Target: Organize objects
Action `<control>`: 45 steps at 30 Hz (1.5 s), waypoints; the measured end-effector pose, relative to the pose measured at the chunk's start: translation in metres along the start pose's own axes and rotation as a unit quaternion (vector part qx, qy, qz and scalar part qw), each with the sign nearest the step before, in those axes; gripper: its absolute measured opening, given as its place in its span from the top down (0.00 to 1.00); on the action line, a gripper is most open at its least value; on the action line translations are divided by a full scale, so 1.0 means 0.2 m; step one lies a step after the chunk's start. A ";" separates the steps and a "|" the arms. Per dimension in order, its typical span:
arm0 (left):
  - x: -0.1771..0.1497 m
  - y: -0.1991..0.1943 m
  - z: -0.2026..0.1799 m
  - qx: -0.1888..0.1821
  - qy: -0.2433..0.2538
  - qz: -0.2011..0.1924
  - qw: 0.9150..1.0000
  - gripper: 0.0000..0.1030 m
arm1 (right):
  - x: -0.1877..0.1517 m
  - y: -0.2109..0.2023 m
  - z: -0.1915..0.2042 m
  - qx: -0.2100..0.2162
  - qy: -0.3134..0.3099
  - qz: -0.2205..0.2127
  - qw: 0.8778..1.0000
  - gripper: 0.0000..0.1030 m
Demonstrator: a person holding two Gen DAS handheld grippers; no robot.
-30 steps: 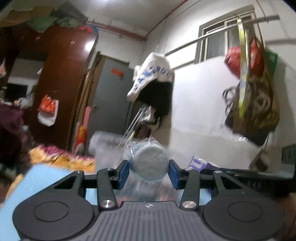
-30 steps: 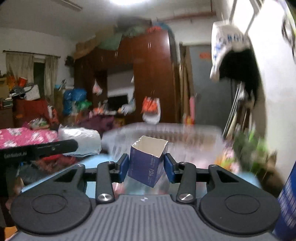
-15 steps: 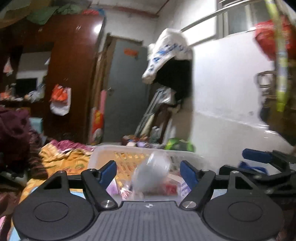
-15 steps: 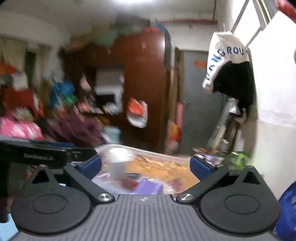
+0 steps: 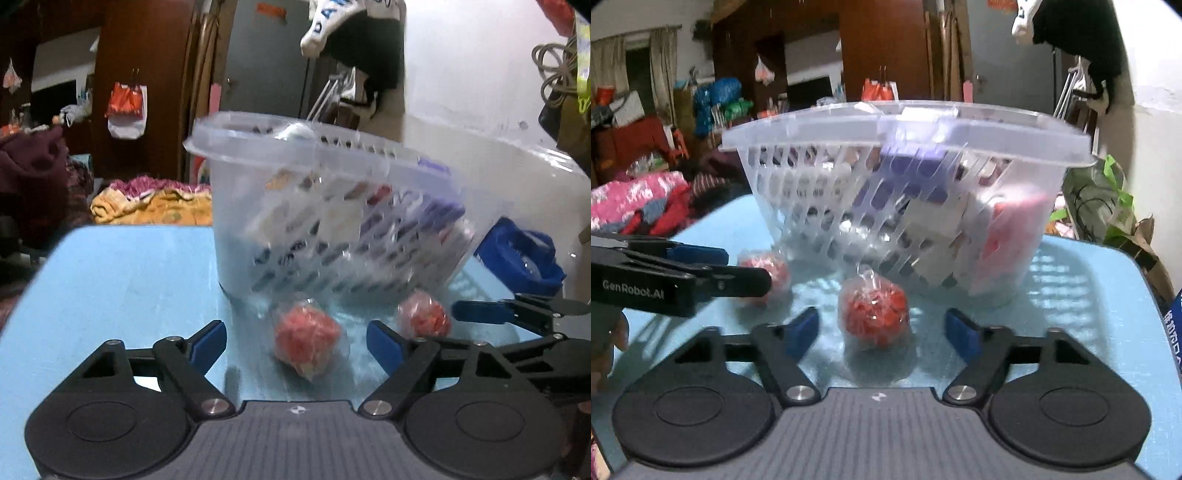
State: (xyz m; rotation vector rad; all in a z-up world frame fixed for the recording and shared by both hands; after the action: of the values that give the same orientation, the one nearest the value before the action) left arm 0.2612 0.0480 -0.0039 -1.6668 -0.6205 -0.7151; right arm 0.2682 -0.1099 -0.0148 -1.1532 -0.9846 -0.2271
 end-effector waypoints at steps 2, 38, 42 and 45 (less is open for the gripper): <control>-0.01 0.02 -0.02 0.005 0.006 0.003 1.000 0.23 | -0.02 0.00 0.00 0.006 0.000 -0.001 1.000 0.43; -0.18 -0.33 -0.06 -0.037 0.023 -0.241 0.970 0.51 | -0.17 -0.36 0.00 -0.030 -0.002 -0.214 0.976 0.55; -0.17 -0.33 -0.07 -0.034 0.027 -0.239 0.970 0.51 | -0.17 -0.36 0.00 -0.029 -0.002 -0.214 0.976 0.55; -0.17 -0.32 -0.08 -0.033 0.028 -0.237 0.970 0.51 | -0.18 -0.36 0.00 -0.028 -0.003 -0.215 0.976 0.55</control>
State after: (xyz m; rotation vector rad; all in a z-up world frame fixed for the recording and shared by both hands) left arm 0.1892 0.0450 0.0152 -1.5648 -0.9794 -1.1316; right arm 0.2037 -0.1511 0.0059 -0.9806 -1.2330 -0.6010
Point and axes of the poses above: each gripper's, at about its wrist camera, not at the fingertips, and y roughly the way its jaws point, z to its left, x to its top, the point moved 3 cm from there along y, roughly the way its jaws point, and after that the axes turned 8 degrees about z, right-handed, at the moved point
